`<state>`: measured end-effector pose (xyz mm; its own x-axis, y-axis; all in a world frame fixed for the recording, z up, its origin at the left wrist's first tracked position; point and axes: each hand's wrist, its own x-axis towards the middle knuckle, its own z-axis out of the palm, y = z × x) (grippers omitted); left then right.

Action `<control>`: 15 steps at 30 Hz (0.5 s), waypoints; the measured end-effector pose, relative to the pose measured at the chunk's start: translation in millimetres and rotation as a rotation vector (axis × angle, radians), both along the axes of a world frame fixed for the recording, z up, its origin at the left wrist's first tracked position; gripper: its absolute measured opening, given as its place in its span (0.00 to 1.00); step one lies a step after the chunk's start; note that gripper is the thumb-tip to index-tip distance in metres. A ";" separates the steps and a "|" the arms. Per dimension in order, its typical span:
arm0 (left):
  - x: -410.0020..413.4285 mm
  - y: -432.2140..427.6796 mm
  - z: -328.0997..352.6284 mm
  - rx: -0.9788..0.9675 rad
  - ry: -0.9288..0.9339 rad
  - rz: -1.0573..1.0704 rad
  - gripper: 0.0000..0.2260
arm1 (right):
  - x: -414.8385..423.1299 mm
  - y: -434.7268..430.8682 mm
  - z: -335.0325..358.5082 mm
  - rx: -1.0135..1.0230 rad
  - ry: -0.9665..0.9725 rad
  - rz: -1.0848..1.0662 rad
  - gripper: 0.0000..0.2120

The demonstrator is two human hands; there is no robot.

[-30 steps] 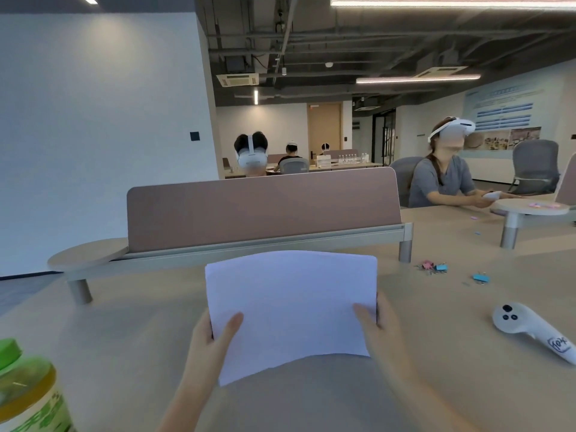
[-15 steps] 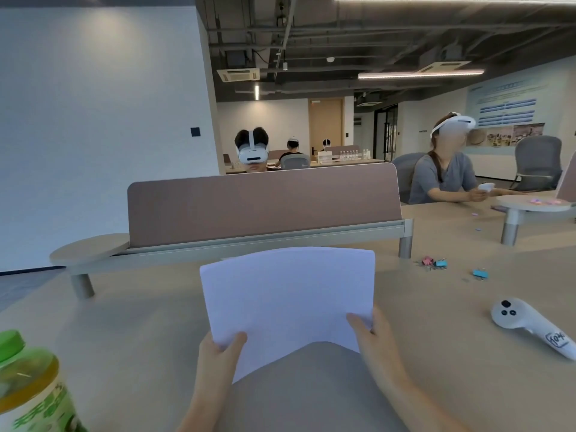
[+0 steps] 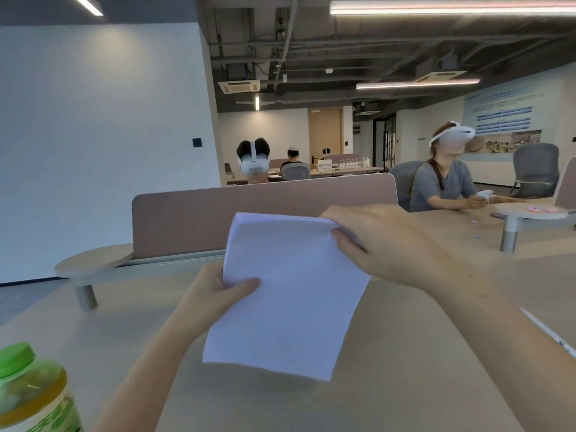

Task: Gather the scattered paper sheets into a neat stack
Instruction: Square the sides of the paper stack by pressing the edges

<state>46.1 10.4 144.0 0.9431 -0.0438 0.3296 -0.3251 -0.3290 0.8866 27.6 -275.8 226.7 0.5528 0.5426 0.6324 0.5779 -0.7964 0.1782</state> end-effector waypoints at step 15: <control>23.9 -46.0 -89.6 -0.364 -0.012 0.221 0.09 | 46.3 27.6 -164.8 1.373 0.622 0.238 0.21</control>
